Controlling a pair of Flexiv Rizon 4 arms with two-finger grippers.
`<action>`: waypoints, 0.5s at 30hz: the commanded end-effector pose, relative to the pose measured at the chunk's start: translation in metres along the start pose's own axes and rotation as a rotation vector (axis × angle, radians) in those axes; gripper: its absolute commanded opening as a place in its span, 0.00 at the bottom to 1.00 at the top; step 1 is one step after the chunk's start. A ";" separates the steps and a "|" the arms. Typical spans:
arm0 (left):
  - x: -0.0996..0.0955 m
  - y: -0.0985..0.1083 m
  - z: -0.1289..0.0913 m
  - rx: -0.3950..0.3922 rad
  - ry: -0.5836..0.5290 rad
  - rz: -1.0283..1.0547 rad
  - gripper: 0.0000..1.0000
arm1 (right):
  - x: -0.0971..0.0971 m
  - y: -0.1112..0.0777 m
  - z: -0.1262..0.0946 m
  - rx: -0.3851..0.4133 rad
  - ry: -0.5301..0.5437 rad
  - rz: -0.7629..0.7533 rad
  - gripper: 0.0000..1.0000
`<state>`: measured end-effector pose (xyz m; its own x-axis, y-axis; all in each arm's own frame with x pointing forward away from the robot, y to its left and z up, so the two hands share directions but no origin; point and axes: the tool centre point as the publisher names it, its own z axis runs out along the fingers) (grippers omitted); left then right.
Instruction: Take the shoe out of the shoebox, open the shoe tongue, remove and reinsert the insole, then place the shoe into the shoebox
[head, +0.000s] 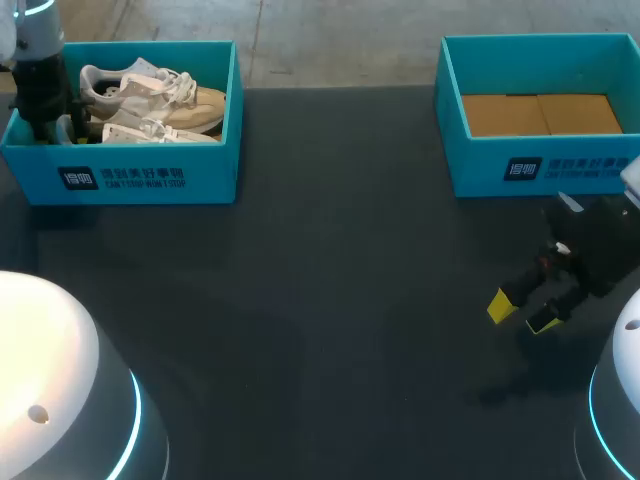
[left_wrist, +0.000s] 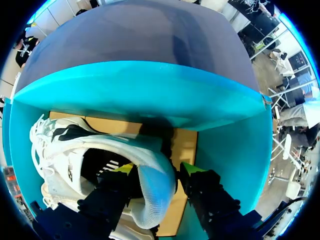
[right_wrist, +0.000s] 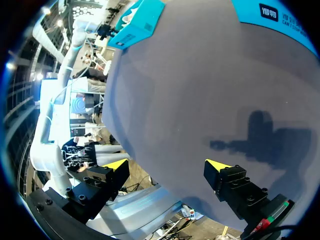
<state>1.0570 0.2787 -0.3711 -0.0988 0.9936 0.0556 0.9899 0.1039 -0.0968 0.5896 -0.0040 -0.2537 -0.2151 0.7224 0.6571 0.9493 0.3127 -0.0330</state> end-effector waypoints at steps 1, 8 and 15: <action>-0.007 -0.004 0.007 -0.007 0.012 -0.002 0.52 | 0.000 -0.001 0.001 -0.001 -0.003 0.002 1.00; -0.005 -0.006 0.009 -0.002 0.017 -0.006 0.60 | 0.000 -0.001 0.001 -0.001 -0.003 0.002 1.00; 0.000 -0.008 0.009 -0.003 0.020 -0.016 0.51 | 0.000 -0.001 0.001 -0.001 -0.003 0.002 1.00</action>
<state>1.0505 0.2788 -0.3783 -0.1129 0.9906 0.0771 0.9877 0.1203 -0.0995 0.5896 -0.0040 -0.2537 -0.2151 0.7224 0.6571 0.9493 0.3127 -0.0330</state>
